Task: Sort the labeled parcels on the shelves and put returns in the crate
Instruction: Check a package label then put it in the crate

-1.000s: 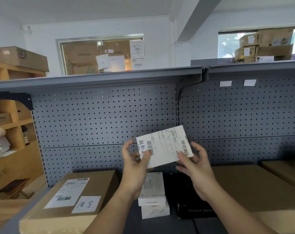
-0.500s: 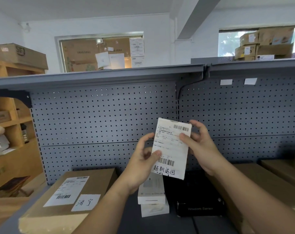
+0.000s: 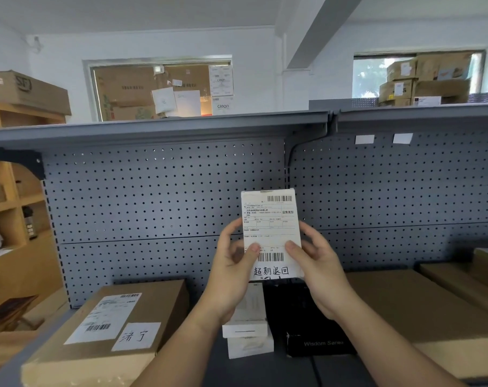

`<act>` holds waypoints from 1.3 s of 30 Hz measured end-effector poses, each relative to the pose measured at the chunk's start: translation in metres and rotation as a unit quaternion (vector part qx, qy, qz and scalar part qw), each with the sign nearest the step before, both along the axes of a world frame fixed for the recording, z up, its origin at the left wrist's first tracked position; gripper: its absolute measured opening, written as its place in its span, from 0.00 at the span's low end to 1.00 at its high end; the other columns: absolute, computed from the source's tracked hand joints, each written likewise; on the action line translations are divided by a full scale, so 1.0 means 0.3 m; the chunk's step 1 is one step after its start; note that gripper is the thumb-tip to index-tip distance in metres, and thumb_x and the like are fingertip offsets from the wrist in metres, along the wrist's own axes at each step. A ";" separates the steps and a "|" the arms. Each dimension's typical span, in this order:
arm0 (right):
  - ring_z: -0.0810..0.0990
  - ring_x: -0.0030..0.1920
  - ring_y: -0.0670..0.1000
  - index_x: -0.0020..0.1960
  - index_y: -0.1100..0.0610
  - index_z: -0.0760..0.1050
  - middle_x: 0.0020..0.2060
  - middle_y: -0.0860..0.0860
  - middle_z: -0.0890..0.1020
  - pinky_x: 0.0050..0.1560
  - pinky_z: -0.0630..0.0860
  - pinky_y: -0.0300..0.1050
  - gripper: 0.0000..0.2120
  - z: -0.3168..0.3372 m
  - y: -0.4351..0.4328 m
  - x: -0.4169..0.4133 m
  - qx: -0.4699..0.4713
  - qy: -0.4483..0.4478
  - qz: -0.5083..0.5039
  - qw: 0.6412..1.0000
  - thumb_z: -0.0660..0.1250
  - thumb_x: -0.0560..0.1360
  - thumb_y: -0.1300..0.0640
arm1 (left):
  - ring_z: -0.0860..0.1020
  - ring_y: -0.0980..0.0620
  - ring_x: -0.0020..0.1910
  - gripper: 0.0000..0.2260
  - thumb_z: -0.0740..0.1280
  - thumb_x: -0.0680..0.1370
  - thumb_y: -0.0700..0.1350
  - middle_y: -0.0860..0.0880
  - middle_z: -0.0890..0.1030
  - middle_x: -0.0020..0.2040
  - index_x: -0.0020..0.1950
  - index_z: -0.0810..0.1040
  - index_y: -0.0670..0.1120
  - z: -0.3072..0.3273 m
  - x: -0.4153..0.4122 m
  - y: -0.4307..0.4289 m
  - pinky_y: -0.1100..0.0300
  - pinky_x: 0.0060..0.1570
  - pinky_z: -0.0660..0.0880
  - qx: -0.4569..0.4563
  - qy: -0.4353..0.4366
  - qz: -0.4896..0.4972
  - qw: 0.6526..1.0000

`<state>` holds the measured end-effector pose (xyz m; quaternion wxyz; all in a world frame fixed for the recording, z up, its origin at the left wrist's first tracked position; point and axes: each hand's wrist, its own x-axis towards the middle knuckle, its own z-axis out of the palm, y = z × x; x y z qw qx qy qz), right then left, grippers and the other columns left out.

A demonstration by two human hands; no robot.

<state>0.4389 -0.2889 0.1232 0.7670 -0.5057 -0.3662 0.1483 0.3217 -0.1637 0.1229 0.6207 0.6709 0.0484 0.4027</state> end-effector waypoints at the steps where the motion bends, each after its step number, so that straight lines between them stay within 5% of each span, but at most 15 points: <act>1: 0.86 0.57 0.51 0.74 0.50 0.70 0.56 0.49 0.87 0.58 0.83 0.54 0.23 0.002 -0.001 -0.002 -0.002 -0.001 -0.002 1.000 0.68 0.81 0.63 | 0.83 0.46 0.59 0.21 0.65 0.84 0.39 0.47 0.86 0.56 0.71 0.69 0.60 0.002 -0.002 0.000 0.42 0.61 0.80 -0.001 -0.001 -0.001 1.000; 25: 0.86 0.58 0.54 0.73 0.51 0.71 0.56 0.51 0.87 0.59 0.81 0.58 0.23 -0.022 -0.018 0.006 0.002 0.016 -0.006 1.000 0.68 0.80 0.65 | 0.82 0.48 0.61 0.19 0.66 0.83 0.41 0.48 0.85 0.58 0.72 0.70 0.57 0.001 -0.009 0.043 0.46 0.60 0.79 0.019 0.032 0.007 0.999; 29: 0.86 0.56 0.52 0.72 0.50 0.70 0.55 0.50 0.87 0.56 0.83 0.54 0.23 -0.038 -0.022 0.013 -0.002 0.023 0.002 1.000 0.68 0.80 0.65 | 0.79 0.54 0.62 0.14 0.66 0.83 0.44 0.53 0.82 0.61 0.66 0.75 0.59 -0.010 -0.031 0.092 0.58 0.61 0.76 0.059 0.073 0.090 0.991; 32: 0.86 0.57 0.52 0.73 0.50 0.70 0.56 0.49 0.87 0.59 0.82 0.56 0.24 -0.054 -0.011 0.012 -0.011 0.027 0.025 0.999 0.68 0.80 0.64 | 0.76 0.57 0.62 0.12 0.68 0.83 0.46 0.58 0.78 0.63 0.65 0.76 0.57 -0.017 -0.074 0.126 0.66 0.55 0.71 0.130 0.142 0.192 0.962; 37: 0.86 0.57 0.49 0.72 0.49 0.71 0.55 0.47 0.87 0.61 0.81 0.56 0.23 -0.086 0.075 -0.044 -0.030 0.016 0.088 0.996 0.68 0.80 0.64 | 0.75 0.54 0.59 0.18 0.67 0.82 0.47 0.51 0.74 0.71 0.72 0.73 0.53 -0.042 -0.234 0.165 0.59 0.61 0.71 0.246 0.265 0.331 0.872; 39: 0.86 0.56 0.48 0.72 0.48 0.71 0.54 0.46 0.87 0.60 0.81 0.55 0.23 -0.099 0.130 -0.098 -0.039 0.011 0.128 0.991 0.68 0.80 0.64 | 0.74 0.48 0.65 0.21 0.67 0.81 0.48 0.48 0.74 0.71 0.74 0.72 0.51 -0.053 -0.332 0.175 0.56 0.63 0.71 0.259 0.315 0.384 0.829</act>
